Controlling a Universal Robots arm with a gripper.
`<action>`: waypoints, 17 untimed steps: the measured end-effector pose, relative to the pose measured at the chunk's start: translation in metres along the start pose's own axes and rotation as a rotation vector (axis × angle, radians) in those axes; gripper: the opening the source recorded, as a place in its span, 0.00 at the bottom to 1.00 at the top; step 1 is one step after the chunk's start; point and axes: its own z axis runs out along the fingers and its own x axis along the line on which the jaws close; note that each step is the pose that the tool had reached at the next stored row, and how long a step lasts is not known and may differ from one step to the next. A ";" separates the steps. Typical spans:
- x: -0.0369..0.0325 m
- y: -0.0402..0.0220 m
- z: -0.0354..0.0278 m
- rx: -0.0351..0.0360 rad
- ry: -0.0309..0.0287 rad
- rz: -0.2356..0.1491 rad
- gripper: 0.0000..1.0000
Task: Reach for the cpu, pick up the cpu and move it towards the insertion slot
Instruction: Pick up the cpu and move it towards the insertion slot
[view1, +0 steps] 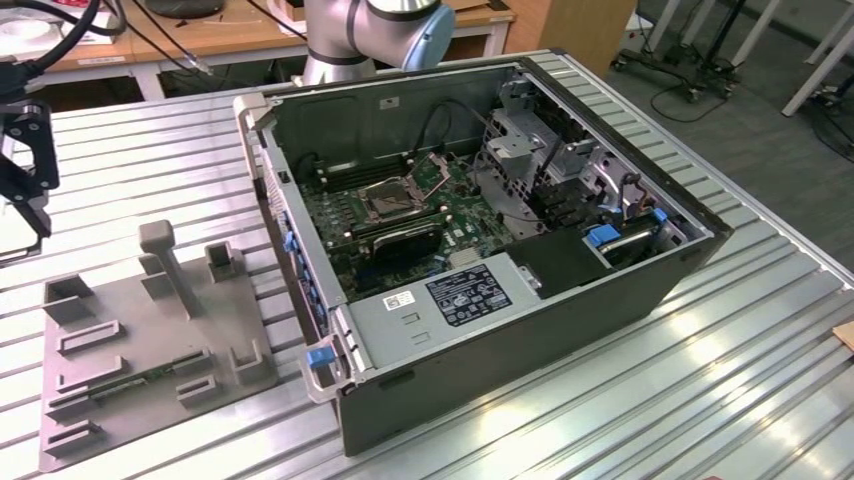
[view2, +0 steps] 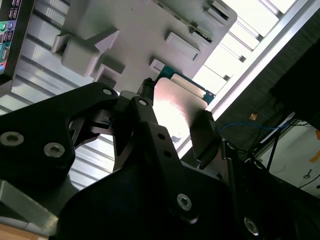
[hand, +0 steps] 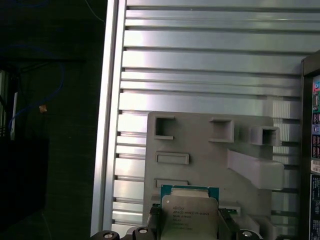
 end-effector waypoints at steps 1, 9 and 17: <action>-0.0001 0.0000 -0.0001 0.0001 0.0001 0.000 0.54; -0.0004 0.0000 -0.0015 0.0001 0.0002 0.000 0.54; -0.0004 0.0000 -0.0028 0.0001 0.0001 0.000 0.54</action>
